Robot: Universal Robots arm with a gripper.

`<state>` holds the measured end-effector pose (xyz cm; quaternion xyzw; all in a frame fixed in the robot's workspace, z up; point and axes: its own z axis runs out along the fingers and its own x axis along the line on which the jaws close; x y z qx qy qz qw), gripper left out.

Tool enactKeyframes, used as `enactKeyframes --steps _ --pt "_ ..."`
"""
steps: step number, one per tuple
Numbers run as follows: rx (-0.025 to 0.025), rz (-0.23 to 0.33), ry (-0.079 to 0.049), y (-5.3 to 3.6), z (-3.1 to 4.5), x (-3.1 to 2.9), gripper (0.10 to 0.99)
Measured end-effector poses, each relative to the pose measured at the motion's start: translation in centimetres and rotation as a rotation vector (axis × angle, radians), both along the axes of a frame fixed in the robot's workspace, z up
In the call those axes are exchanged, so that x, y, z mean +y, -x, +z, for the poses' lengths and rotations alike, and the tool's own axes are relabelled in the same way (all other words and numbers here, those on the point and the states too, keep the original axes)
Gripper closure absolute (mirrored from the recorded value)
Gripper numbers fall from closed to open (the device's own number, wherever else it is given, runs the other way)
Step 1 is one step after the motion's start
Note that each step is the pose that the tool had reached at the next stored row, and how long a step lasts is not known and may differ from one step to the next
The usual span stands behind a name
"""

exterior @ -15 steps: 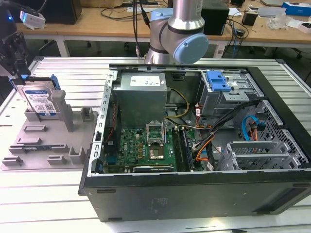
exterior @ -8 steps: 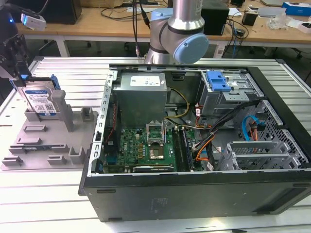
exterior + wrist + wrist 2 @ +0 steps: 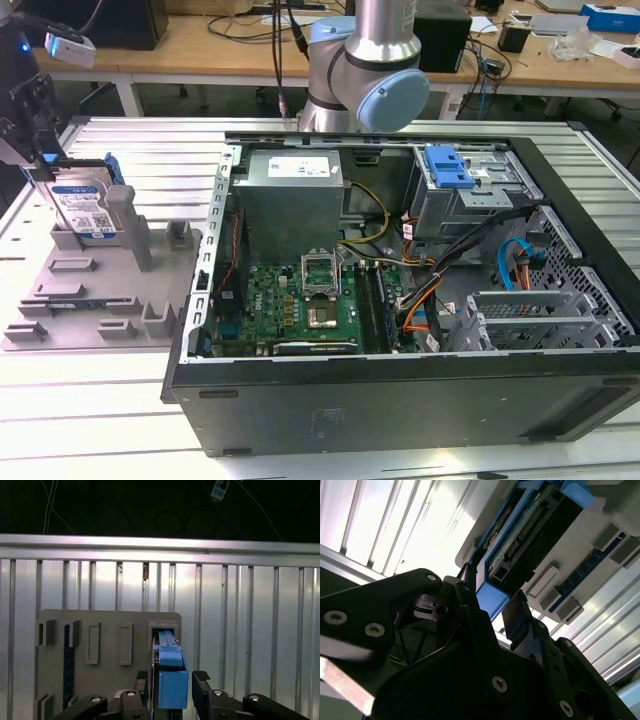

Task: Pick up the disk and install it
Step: 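Pick up the disk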

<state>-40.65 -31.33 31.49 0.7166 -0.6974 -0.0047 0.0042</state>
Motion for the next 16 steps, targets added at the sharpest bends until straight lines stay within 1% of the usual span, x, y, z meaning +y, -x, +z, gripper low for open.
enactKeyframes --steps 16 --pt "-0.0001 -0.012 0.0 0.0 -0.29 0.0 0.604"
